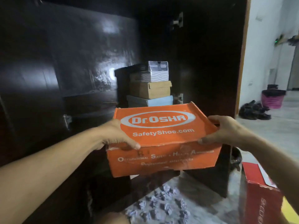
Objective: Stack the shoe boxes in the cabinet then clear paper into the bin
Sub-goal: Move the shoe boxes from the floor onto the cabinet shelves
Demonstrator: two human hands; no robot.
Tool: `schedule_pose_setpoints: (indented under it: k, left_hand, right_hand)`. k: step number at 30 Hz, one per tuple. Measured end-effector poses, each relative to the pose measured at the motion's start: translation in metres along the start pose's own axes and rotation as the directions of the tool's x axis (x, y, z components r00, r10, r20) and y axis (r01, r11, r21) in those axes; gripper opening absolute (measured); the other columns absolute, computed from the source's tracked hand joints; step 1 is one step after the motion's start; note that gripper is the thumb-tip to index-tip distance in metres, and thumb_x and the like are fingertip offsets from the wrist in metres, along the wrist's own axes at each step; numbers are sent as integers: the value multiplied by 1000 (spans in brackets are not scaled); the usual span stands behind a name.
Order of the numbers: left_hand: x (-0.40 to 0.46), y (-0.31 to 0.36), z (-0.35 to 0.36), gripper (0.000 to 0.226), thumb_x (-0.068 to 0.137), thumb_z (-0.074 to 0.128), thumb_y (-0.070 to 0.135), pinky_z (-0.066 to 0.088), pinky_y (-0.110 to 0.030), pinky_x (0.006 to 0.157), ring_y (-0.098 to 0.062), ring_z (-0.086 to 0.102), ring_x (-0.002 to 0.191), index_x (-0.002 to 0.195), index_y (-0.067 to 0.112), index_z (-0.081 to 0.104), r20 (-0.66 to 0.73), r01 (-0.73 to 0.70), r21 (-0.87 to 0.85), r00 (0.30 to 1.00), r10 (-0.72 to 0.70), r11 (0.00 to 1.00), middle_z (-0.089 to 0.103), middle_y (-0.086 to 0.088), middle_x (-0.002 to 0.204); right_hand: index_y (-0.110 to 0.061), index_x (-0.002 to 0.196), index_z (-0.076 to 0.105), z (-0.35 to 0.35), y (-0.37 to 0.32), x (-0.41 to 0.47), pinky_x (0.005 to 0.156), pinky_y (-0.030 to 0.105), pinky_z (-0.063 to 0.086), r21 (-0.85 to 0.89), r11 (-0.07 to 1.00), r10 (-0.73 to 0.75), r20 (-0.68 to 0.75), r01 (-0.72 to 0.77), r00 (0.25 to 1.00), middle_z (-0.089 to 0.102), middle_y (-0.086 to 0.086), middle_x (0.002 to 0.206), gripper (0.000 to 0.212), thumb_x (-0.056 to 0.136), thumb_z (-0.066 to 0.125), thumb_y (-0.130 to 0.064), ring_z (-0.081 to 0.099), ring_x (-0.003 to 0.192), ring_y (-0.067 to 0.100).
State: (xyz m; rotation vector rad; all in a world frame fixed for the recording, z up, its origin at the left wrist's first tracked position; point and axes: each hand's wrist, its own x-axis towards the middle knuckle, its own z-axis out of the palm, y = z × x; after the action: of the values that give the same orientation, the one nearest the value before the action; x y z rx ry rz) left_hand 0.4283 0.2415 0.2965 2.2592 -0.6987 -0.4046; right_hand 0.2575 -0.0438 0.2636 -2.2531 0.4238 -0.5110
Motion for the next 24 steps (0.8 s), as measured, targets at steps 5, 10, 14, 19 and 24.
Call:
schedule_pose_setpoints:
  k: [5,10,14,19,24]
  left_hand:
    - [-8,-19,-22,96,18,98,23,53,-45,90,-24,66,97,109,19,64,-207,176,-66,960,-186,982,72,-3,100]
    - [-5,-28,-31,100,29,97,19,49,-43,93,-27,57,107,117,14,51,-374,234,-92,893,-252,968,60,-7,112]
    - [6,-35,-35,97,31,96,20,50,-42,93,-27,56,106,116,13,50,-475,280,-124,826,-304,952,58,-8,113]
    - [28,-34,-38,88,39,95,17,51,-43,94,-30,58,108,115,13,49,-521,266,-202,786,-334,942,56,-10,119]
    - [54,-41,-47,58,65,85,28,47,-41,98,-33,53,118,117,15,62,-722,268,-38,658,-212,963,60,-8,125]
  right_hand:
    - [-16,108,58,37,-22,59,64,22,59,86,988,-137,105,129,985,70,2,99,56,62,90,-10,71,83,19]
    - [-6,122,56,72,-36,112,72,29,60,136,967,-236,174,214,956,70,6,107,74,56,91,-12,72,89,20]
    - [-4,115,61,91,-43,142,75,34,60,155,960,-258,177,232,950,71,8,101,62,59,87,-6,71,87,23]
    - [0,107,70,102,-42,170,72,30,59,155,957,-263,100,246,960,72,13,94,40,69,83,-1,68,80,22]
    - [-31,112,68,123,-57,179,73,29,49,100,944,-308,-79,315,948,68,3,82,38,78,80,-19,62,78,17]
